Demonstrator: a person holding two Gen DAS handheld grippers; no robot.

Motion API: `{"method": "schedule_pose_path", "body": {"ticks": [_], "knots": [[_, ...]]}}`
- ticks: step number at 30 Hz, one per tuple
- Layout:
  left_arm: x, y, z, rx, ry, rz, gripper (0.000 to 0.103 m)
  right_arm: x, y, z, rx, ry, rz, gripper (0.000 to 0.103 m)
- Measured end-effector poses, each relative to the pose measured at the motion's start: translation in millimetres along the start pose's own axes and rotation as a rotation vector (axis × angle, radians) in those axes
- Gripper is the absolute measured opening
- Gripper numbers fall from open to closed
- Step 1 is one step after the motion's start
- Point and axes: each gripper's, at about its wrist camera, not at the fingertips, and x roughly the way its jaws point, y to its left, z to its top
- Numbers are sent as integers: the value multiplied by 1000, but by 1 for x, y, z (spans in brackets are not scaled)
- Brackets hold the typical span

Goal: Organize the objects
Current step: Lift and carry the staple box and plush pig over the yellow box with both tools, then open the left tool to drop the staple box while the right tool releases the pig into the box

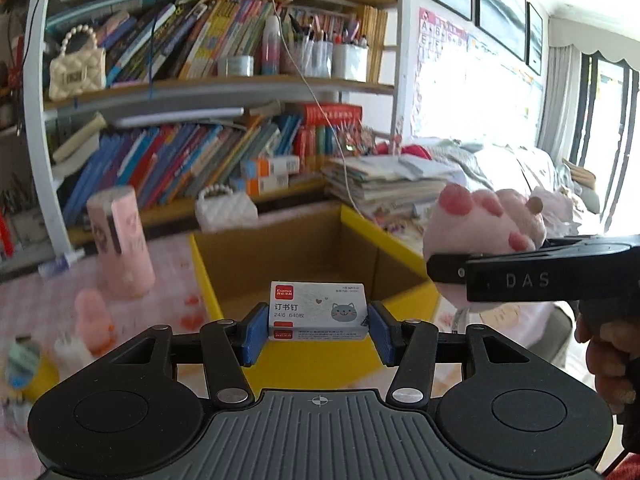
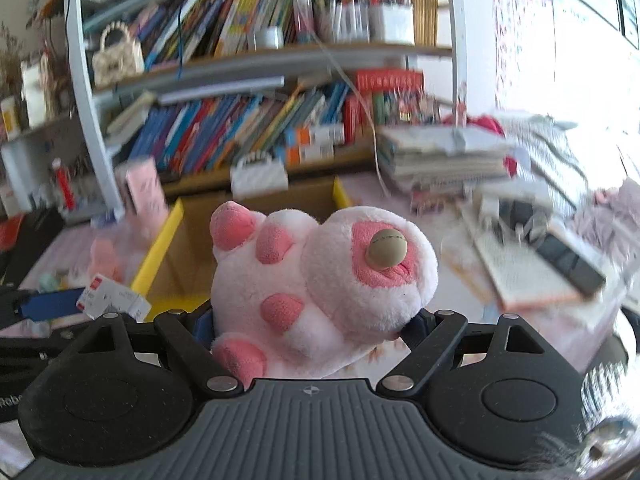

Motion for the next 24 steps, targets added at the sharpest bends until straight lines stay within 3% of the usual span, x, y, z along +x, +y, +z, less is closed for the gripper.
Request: {"method": "schedule_pose_path", "body": {"ticks": [4,10,16,24], "knots": [[29,-2,16,-6,6,45,52,26,-8,26,-35,-29,38,84],[77,0,24,-44,79,88,52,83,-16,55,-79,-27,73,84],[113,-5,24,-28,144,123,52,144,-15,67,-148,95,155,84],[134,-7,16,-24,220,152,52,188,2,57,-279,234,231,84]]}}
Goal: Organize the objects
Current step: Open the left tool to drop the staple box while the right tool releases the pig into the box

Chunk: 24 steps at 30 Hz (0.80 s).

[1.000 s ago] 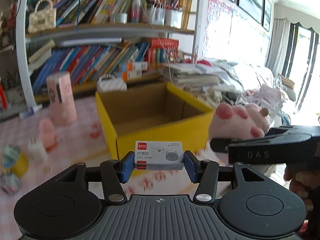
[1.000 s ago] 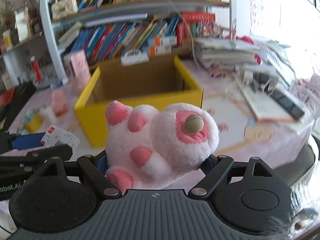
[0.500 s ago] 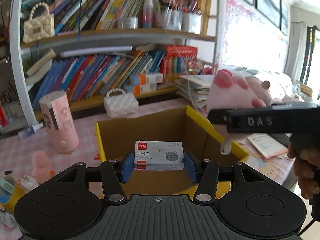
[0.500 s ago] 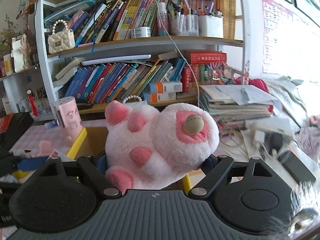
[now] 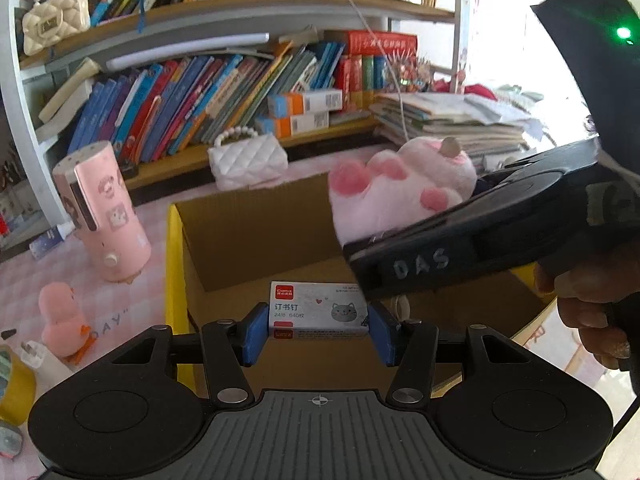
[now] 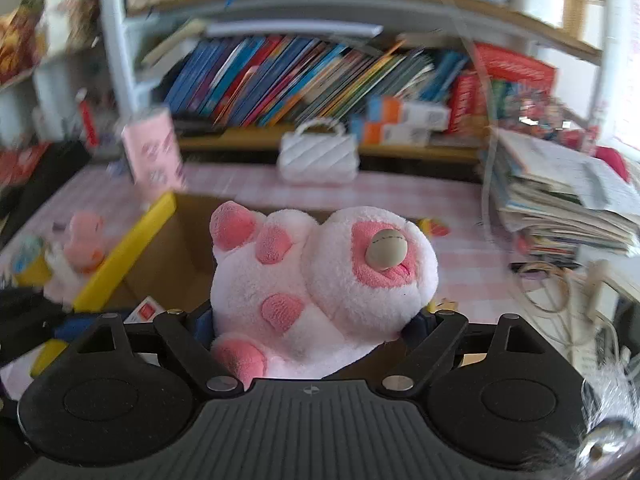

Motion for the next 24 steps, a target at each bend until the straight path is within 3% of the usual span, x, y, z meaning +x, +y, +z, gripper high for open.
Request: {"method": "schedule_pose_path", "body": {"ticks": [7,18,24], "knots": [[6,-4,-7,-5,42,9,52,25,4,-10,-39,130,22,85],[3,-3,-8,-29,35,38,54,30,9,-11,-68,136,16,90],[-9,0,-9,-46,-4,45,67,24,7,-12,-25,112,34,93]]}}
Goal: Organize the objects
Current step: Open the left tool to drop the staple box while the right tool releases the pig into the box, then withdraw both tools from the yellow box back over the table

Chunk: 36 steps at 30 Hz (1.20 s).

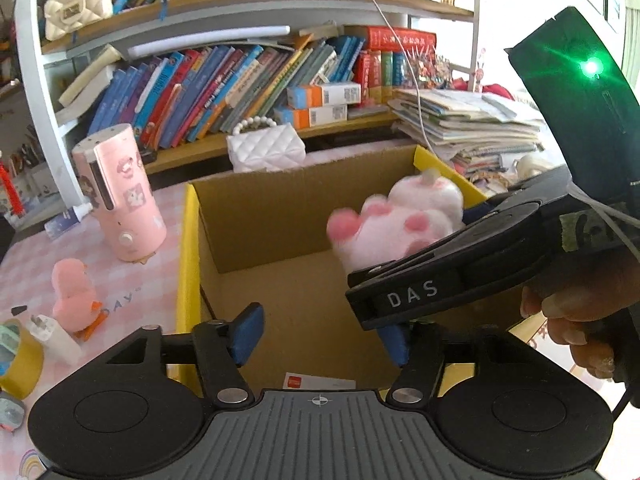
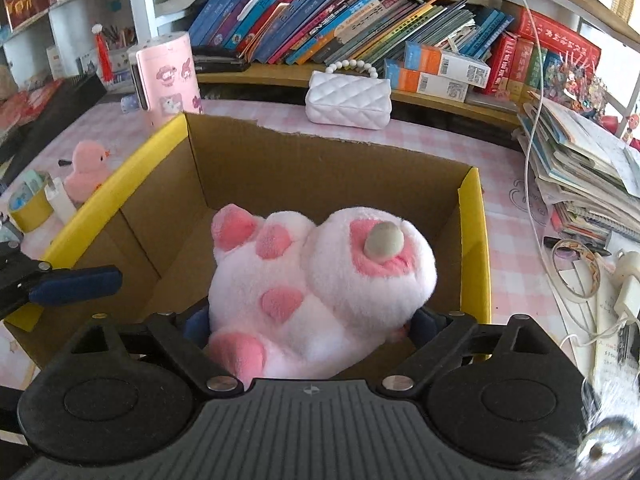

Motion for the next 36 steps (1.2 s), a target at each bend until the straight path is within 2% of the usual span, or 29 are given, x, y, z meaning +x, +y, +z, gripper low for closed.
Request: {"method": "schedule_pose_path", "body": {"ticks": [2,8,17,21,23,25,31,36], "knots": [[-7,3,2,-15,-15,-6,74,-6,-1,0,20,-17,5,94],[-37,5,2,-9,-83,-5,84,-38,4,4,41,-123,-11,98],[-86,20,-16,-14,-153,12,86,-92,12,-12,137,-265,-88,100],[-103,31,-29,-35,-156,17,87,-113,23,-31,170,-298,-124,100],[-110,37,-38,-46,-156,23,92,-125,32,-43,179,-316,-157,100],[-117,43,-48,-55,-158,32,92,-133,40,-55,191,-327,-186,101],[-132,60,-78,-111,-112,74,93,-148,70,-95,235,-318,-266,101],[-149,76,-104,-163,-84,87,94,-157,103,-127,234,-308,-299,101]]}}
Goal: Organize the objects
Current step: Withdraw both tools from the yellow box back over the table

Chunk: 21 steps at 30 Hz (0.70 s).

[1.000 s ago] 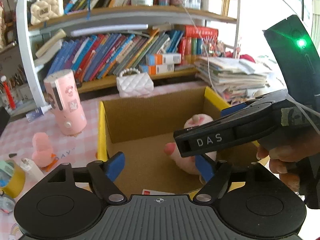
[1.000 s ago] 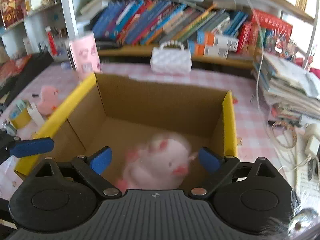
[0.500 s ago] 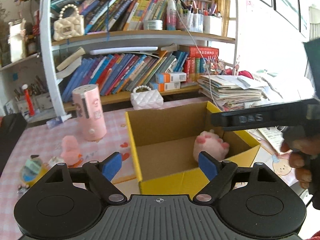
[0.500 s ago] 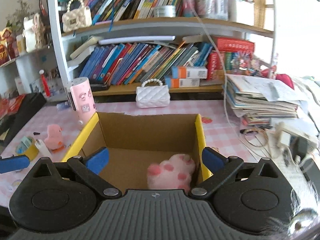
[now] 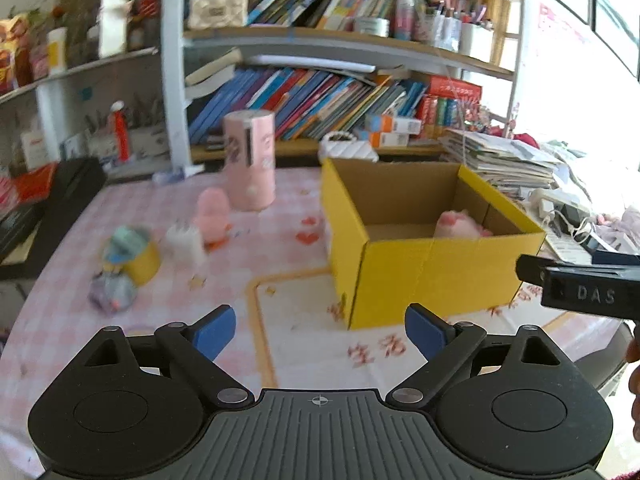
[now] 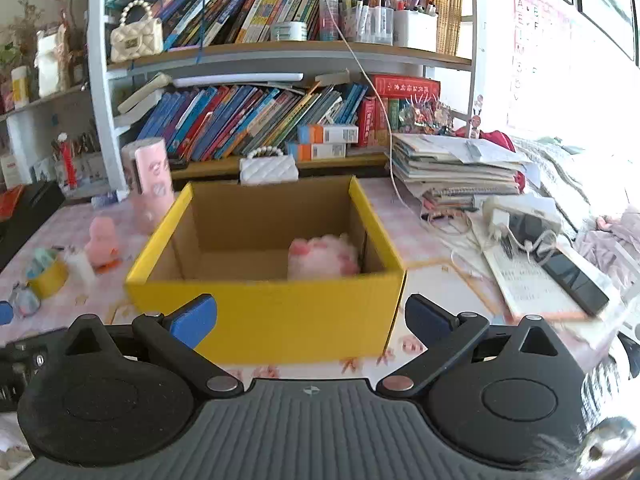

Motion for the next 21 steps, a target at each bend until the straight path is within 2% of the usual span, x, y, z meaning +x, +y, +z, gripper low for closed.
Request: {"method": "schedule_pose_path", "body": {"ticks": [6,15,21], "knots": [[-17,21,-24,-21,28,56,95,-24,27,-27,-11,-10,-15,103],[-37,43,-48,-14,73,87,96,-44,63,-54,-26,55,21,103],[-51,57,-56,-12,73,100,96,-54,86,-64,-36,83,58,103]]}}
